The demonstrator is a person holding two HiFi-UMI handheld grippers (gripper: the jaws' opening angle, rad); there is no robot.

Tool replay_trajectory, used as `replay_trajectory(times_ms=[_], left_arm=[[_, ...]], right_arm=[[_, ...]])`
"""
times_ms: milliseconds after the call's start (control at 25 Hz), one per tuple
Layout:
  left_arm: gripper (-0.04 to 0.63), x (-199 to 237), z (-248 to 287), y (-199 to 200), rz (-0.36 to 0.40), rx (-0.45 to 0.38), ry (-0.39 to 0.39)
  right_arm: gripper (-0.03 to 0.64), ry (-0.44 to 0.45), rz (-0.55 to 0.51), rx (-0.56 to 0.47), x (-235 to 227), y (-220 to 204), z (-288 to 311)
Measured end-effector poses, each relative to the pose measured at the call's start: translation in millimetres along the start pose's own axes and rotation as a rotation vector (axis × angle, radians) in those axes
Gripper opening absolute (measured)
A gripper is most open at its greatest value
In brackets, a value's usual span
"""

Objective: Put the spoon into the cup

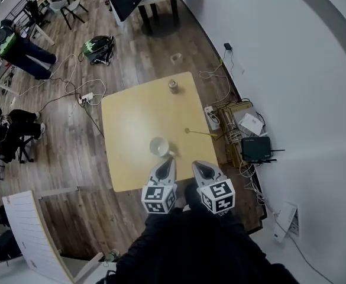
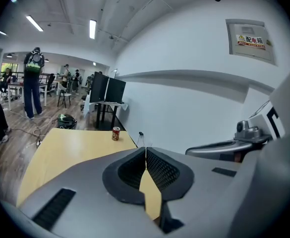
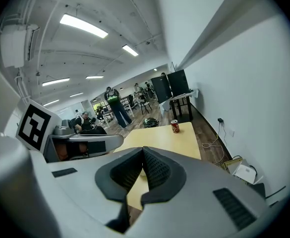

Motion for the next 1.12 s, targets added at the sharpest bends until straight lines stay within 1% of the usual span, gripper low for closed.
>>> replay_trajectory(times_ms=[200, 480, 640, 800, 960, 1120], left_arm=[[0.035, -9, 43, -5, 0.009, 0.066, -0.024], [0.035, -13, 82, -27, 0.019, 0.157, -0.042], [0.035, -13, 101, -33, 0.010, 0.198, -0.045], [0.035, -12, 118, -37, 0.004, 0.227, -0.048], [0.035, -11, 135, -43, 0.012, 0.256, -0.053], [0.035, -8, 150, -48, 0.022, 0.279, -0.065]], right_arm=[[0.021, -0.007, 0.045, 0.023, -40, -2, 17], [0.021, -0.019, 0.097, 0.073, -91, -14, 40], [0.021, -0.012, 0.176, 0.115, -116, -25, 53], [0.021, -0.015, 0.213, 0.136, -136, -30, 65], [0.021, -0.039, 0.270, 0.168, -158, -46, 74], [0.021, -0.085, 0.307, 0.184, -176, -59, 82]])
Point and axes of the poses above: the fingertips, and each gripper's own axes: z forward along the fingers, x to its left, y out of its top, the point moved 8 cm from there along -z, backward along the fingers, and after that the axes turned 3 degrees about -x, right-handed, at the moved point
